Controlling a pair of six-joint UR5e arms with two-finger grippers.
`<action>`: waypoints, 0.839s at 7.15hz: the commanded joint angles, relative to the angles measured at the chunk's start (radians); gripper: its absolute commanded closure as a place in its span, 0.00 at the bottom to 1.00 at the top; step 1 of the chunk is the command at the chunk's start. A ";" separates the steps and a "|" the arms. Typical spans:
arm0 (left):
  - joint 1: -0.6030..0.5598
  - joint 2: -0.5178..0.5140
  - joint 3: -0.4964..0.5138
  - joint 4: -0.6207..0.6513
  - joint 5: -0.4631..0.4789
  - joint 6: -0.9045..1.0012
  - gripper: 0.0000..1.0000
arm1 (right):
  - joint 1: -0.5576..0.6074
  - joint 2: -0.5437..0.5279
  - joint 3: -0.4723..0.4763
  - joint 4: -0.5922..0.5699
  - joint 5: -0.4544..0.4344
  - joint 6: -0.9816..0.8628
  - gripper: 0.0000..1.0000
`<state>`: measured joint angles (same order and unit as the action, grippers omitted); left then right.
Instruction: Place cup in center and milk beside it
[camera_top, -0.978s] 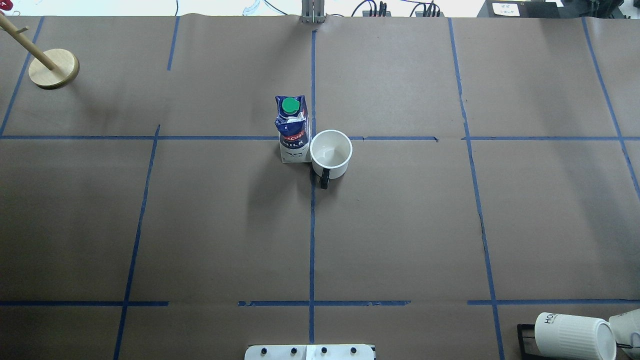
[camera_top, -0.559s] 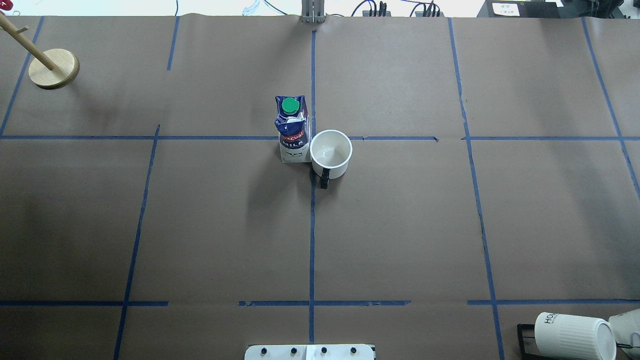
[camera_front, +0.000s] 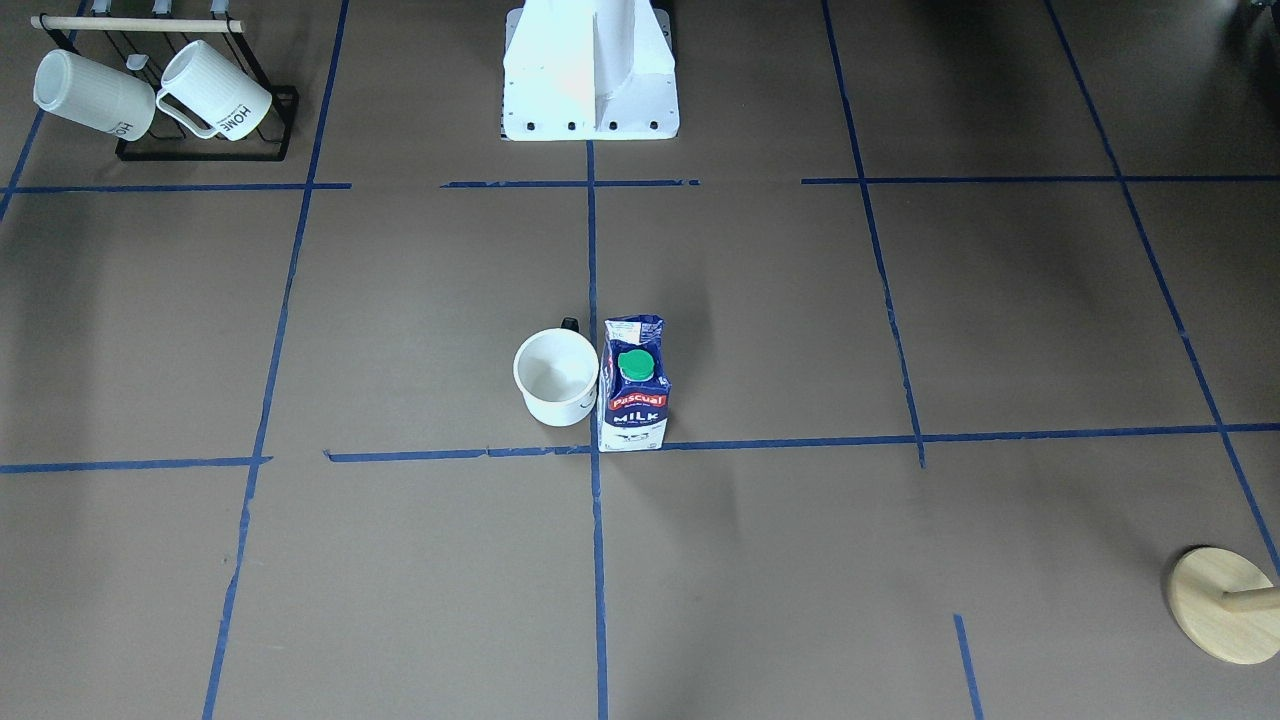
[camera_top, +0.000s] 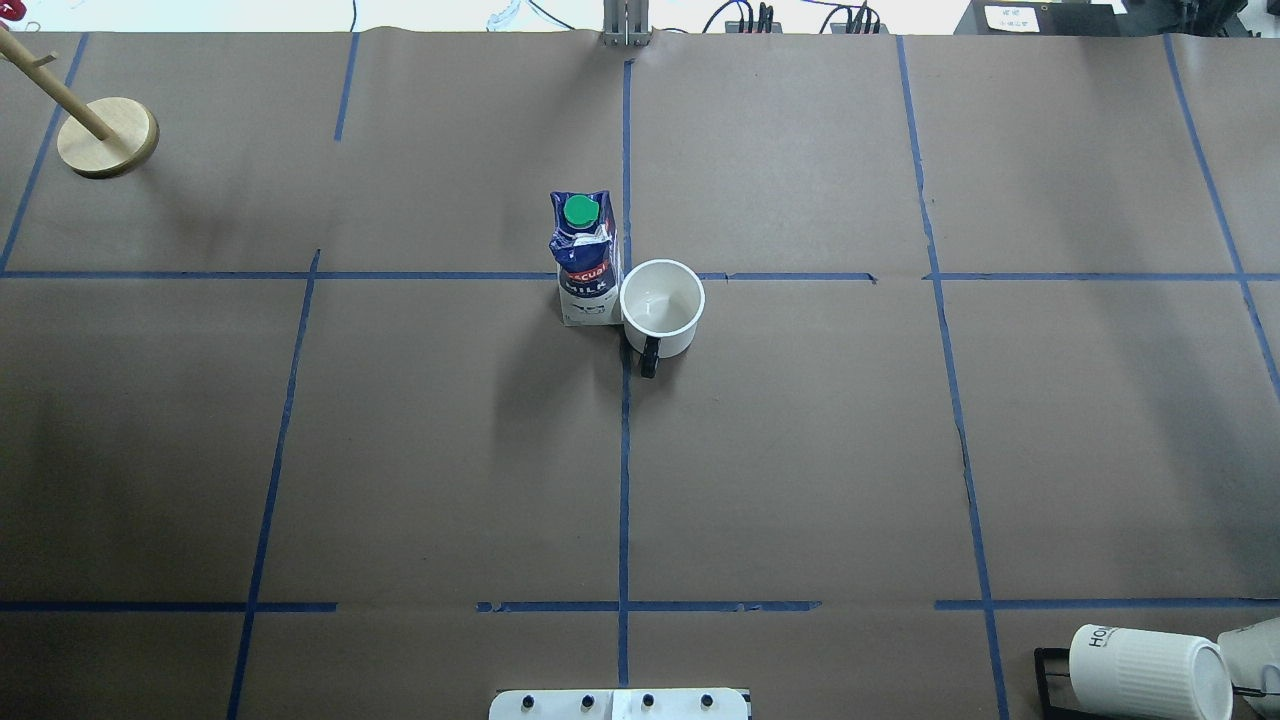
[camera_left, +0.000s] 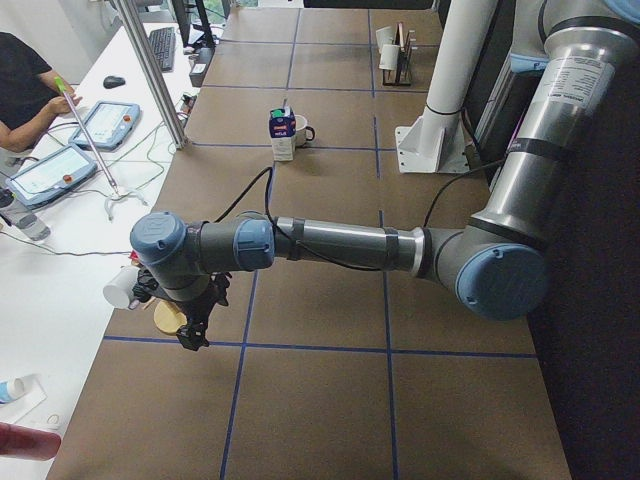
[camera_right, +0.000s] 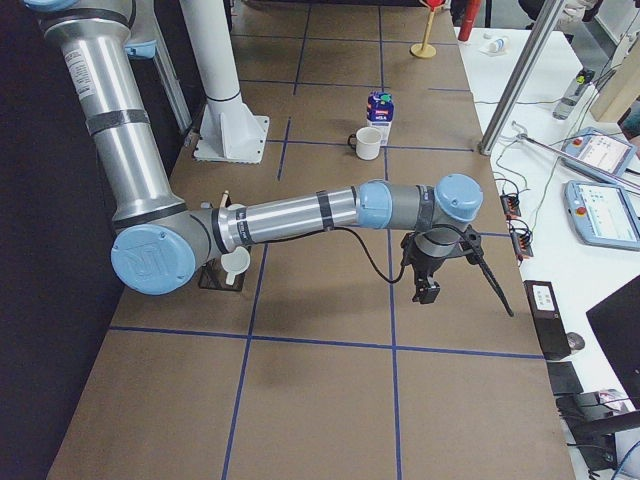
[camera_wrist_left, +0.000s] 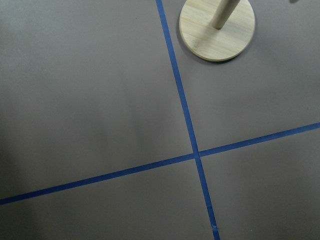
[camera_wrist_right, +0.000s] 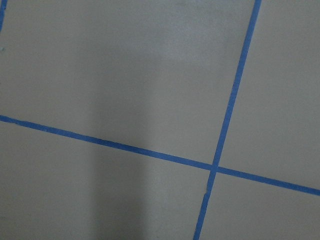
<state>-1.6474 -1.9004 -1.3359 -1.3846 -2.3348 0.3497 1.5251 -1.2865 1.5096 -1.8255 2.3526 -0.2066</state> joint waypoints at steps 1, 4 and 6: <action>0.009 -0.006 0.000 0.001 0.002 -0.006 0.00 | -0.020 -0.010 -0.066 0.070 0.001 0.004 0.00; 0.056 0.003 -0.003 -0.002 0.005 -0.165 0.00 | -0.017 -0.071 -0.081 0.204 0.007 0.007 0.00; 0.057 0.091 -0.079 -0.014 0.018 -0.193 0.00 | -0.014 -0.073 -0.083 0.195 0.007 0.007 0.00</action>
<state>-1.5952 -1.8749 -1.3662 -1.3913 -2.3234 0.1746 1.5097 -1.3539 1.4268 -1.6303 2.3577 -0.2000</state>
